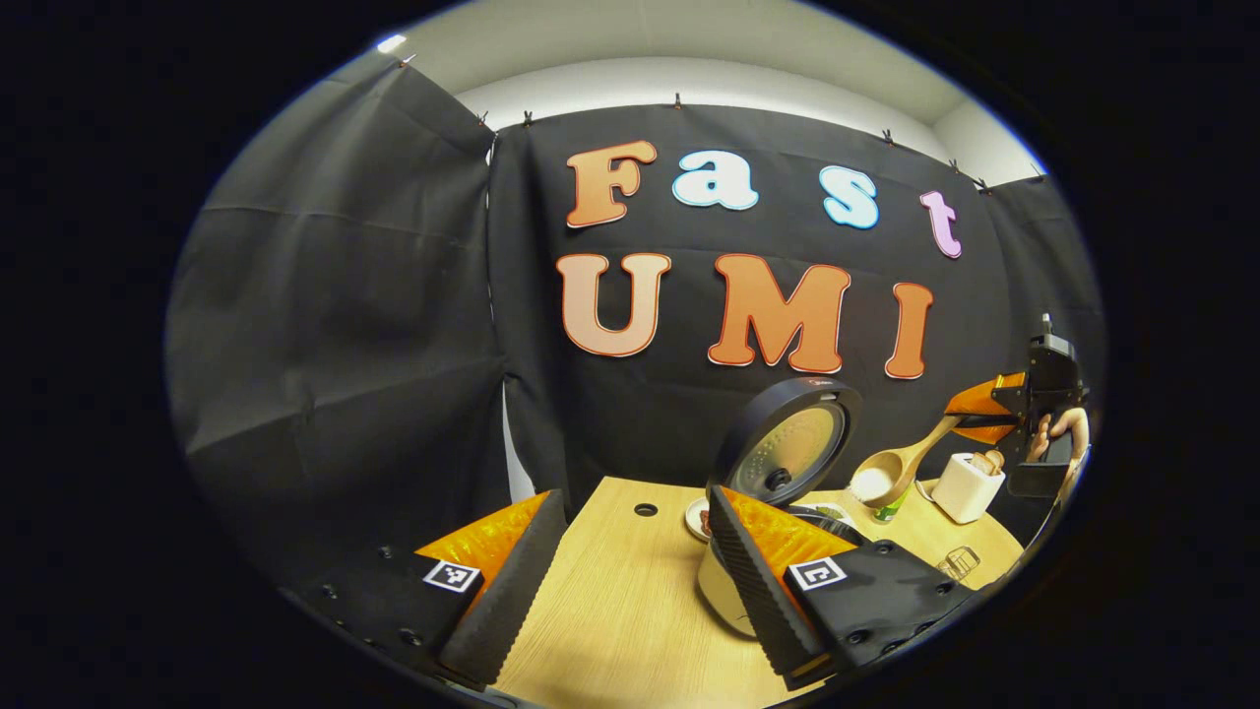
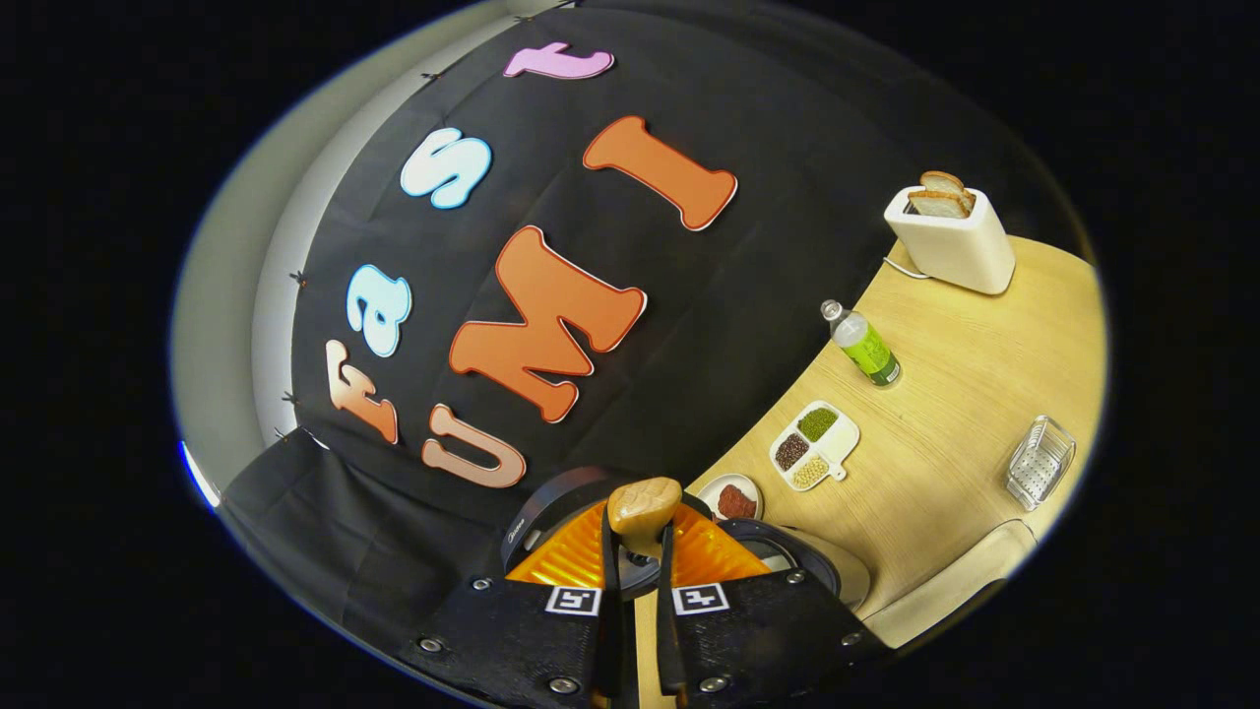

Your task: Close the left gripper, press the button to open the rice cooker; take a wooden spoon from the chopstick holder with the right hand, scoop a spoonful of rice and pour it into the rice cooker, then put the wooden spoon back into the chopstick holder.

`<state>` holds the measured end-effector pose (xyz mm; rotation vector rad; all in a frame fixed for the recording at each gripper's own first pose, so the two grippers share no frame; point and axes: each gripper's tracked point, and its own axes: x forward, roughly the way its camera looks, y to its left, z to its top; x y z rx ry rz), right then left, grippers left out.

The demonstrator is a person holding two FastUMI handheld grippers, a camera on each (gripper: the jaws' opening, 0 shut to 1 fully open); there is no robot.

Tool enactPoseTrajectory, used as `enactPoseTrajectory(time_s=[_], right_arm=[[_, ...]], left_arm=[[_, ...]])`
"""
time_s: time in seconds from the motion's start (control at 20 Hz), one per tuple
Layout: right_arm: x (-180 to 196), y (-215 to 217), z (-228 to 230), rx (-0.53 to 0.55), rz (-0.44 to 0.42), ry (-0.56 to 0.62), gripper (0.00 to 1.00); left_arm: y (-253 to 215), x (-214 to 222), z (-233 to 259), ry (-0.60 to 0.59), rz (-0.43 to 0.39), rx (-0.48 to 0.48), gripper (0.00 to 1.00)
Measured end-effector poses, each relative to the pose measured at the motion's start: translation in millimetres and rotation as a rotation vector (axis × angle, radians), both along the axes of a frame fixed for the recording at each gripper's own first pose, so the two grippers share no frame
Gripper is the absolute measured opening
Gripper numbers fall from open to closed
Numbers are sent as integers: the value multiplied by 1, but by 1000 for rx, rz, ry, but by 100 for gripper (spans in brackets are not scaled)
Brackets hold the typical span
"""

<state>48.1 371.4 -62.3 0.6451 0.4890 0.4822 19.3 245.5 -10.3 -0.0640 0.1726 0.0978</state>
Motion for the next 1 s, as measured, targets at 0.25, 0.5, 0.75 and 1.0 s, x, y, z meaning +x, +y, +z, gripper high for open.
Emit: enactPoseTrajectory(time_s=[0.25, 0.5, 0.75, 1.0], right_arm=[[-4, 8, -1, -67, 11, -44, 12], [-9, 18, 6, -137, 32, -120, 12], [-14, 27, 13, -202, 52, -194, 12], [-20, 36, 17, -240, 80, -243, 12]], left_arm=[[5, 1, -2, 5, 8, -5, 95], [8, 4, -2, 6, 8, -4, 95], [11, 3, -4, 11, 14, -10, 95], [13, 4, -4, 11, 20, -9, 95]])
